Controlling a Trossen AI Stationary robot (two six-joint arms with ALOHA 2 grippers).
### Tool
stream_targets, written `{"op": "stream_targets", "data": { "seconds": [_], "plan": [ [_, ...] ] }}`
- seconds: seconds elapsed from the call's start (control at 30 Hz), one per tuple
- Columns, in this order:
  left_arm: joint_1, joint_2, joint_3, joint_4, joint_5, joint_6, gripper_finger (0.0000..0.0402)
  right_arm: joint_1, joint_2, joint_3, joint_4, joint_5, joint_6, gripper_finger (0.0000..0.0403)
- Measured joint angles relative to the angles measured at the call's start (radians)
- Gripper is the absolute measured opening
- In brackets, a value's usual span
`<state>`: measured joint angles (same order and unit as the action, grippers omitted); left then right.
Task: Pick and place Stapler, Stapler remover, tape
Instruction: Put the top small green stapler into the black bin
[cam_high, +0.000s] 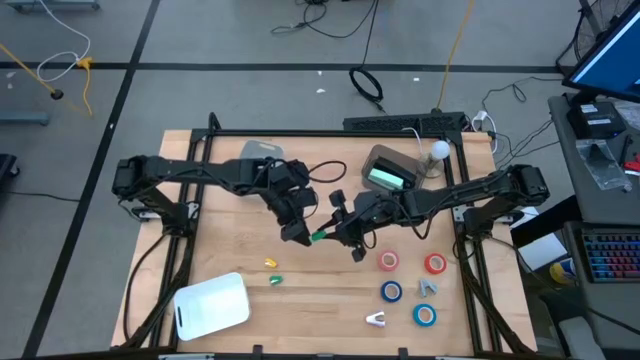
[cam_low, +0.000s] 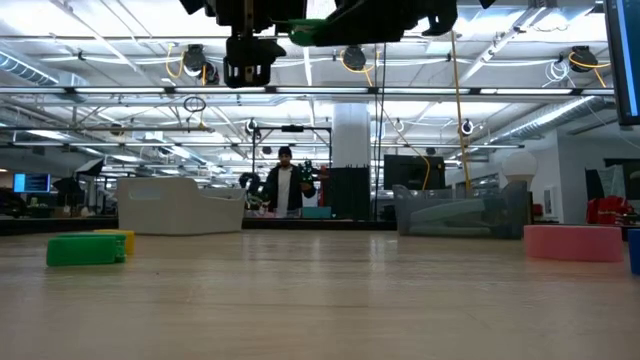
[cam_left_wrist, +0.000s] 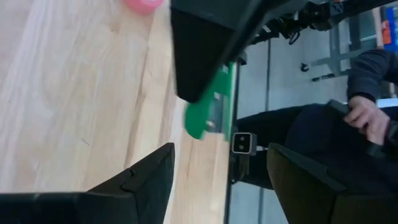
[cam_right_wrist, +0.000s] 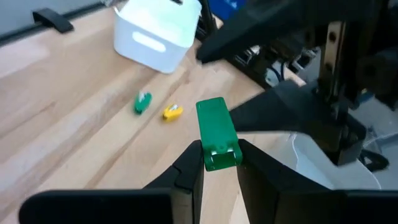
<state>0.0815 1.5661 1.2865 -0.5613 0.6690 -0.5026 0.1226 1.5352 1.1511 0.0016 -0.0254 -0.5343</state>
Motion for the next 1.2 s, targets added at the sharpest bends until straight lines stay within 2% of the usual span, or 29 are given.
{"op": "stream_targets", "data": {
  "seconds": [0.2,0.37,0.57,0.83,1.2],
  "plan": [
    [0.035,0.000,0.000,-0.057,0.039,0.002,0.0255,-0.003,0.000,0.000,-0.055,0.041,0.000,0.0070],
    [0.067,0.000,0.000,-0.151,0.033,0.058,0.0255,-0.012,0.000,0.000,-0.131,0.139,0.000,0.0070],
    [0.078,0.000,0.000,-0.208,-0.076,0.108,0.0255,-0.063,-0.011,0.000,-0.274,0.263,0.077,0.0070],
    [0.078,0.000,0.000,-0.207,-0.104,0.154,0.0255,-0.211,-0.010,0.000,-0.436,0.266,0.203,0.0070],
    [0.078,0.000,0.000,-0.229,-0.150,0.195,0.0255,-0.435,-0.048,-0.002,-0.595,0.265,0.233,0.0070]
  ]
}}
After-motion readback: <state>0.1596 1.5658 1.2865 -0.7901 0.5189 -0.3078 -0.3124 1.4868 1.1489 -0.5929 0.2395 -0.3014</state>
